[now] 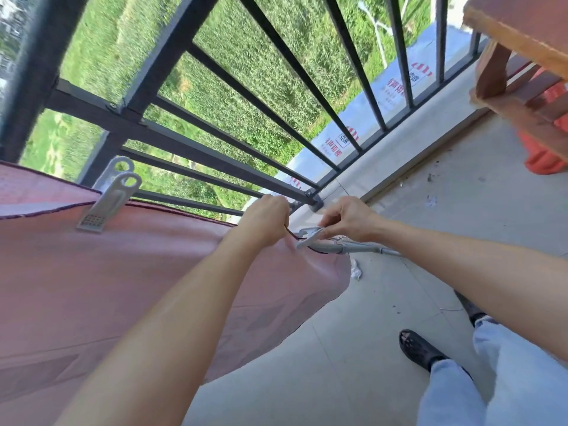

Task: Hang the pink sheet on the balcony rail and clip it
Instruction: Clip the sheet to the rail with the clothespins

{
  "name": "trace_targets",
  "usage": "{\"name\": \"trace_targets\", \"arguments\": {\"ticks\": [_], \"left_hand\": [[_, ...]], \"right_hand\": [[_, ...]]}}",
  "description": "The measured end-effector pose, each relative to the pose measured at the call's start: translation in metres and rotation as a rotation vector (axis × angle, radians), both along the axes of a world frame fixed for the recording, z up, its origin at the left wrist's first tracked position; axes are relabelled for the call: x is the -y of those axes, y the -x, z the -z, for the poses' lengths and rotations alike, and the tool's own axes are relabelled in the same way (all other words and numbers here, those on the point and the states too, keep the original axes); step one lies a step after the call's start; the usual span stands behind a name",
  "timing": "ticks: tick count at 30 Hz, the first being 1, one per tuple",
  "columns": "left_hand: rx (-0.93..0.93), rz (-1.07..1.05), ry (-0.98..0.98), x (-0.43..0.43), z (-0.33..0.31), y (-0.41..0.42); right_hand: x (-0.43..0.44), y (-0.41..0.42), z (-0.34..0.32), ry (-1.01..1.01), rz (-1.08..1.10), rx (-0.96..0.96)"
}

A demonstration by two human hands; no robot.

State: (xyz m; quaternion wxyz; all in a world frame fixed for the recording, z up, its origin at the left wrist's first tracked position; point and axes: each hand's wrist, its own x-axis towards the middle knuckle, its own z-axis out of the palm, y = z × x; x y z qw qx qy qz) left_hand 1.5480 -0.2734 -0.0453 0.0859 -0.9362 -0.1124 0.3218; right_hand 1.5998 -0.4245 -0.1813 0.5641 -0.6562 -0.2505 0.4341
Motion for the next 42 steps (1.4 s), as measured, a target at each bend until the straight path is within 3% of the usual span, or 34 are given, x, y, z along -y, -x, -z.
{"name": "trace_targets", "arguments": {"ticks": [20,27,34,42], "left_hand": [[0.098,-0.052,0.115,0.004,-0.004,-0.003],[0.082,-0.08,0.058,0.009,-0.009,-0.004],[0.232,0.005,0.151,0.06,-0.014,-0.023],[0.25,0.332,0.346,0.186,0.008,-0.036]], "right_hand": [[-0.015,0.003,0.011,-0.041,-0.05,-0.138],[0.006,0.005,0.029,0.117,-0.099,-0.045],[0.095,-0.002,-0.004,0.383,0.058,0.21],[0.274,0.023,-0.034,0.663,0.346,0.271]]}}
